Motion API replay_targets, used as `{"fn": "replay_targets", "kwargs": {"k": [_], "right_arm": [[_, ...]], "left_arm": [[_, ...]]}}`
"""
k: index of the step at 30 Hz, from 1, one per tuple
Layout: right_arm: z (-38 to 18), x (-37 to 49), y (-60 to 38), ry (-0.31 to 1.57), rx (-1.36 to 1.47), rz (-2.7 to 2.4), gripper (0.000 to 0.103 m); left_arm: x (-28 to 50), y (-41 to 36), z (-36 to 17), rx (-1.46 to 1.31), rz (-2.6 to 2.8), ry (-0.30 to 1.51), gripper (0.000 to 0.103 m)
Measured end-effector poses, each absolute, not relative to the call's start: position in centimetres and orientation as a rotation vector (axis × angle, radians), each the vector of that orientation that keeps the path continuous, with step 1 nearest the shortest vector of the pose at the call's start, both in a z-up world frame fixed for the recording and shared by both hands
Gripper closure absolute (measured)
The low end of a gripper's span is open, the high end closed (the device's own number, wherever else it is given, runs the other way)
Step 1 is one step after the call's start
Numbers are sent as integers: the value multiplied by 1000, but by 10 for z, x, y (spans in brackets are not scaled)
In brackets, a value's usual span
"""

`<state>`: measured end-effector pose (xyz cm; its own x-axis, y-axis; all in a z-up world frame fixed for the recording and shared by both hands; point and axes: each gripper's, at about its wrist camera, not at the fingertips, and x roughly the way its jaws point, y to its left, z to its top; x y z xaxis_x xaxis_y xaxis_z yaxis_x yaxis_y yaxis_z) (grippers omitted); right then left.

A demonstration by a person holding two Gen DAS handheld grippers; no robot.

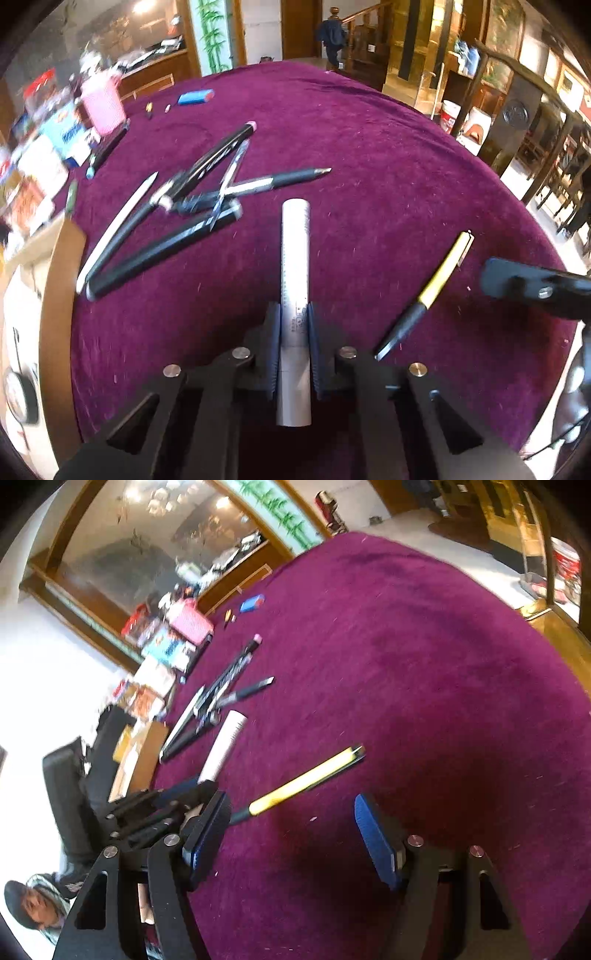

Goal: Organize rigid objects
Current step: 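Grasp the white marker on the cloth with the left tool, then grasp the yellow pen on the cloth with the right tool, then place the white marker in the tray with the left tool while the right tool places the yellow pen there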

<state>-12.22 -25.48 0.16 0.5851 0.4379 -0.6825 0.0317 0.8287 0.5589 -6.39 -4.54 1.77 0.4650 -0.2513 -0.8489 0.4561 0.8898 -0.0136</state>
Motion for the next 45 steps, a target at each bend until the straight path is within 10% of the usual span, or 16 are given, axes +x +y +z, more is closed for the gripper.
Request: {"fn": "replay_targets", "kwargs": {"k": [6, 11, 12, 14, 19, 27, 45], "right_arm": [[5, -109, -229, 954, 479, 235, 23], [6, -98, -205, 972, 390, 210, 23], [6, -94, -198, 977, 360, 199, 24], [5, -89, -189, 985, 310, 183, 25], [4, -77, -168, 993, 180, 117, 33], [4, -67, -155, 989, 66, 43, 88], [5, -37, -165, 1025, 104, 25, 93]], "left_arm": [[-68, -28, 19, 148, -429, 1027, 89], [-67, -56, 13, 201, -459, 979, 45], [-67, -58, 13, 217, -449, 968, 47], [-67, -49, 17, 177, -454, 964, 88], [-79, -8, 27, 81, -458, 954, 89], [-104, 50, 54, -117, -475, 899, 89], [-146, 222, 65, -351, -186, 831, 89]]}}
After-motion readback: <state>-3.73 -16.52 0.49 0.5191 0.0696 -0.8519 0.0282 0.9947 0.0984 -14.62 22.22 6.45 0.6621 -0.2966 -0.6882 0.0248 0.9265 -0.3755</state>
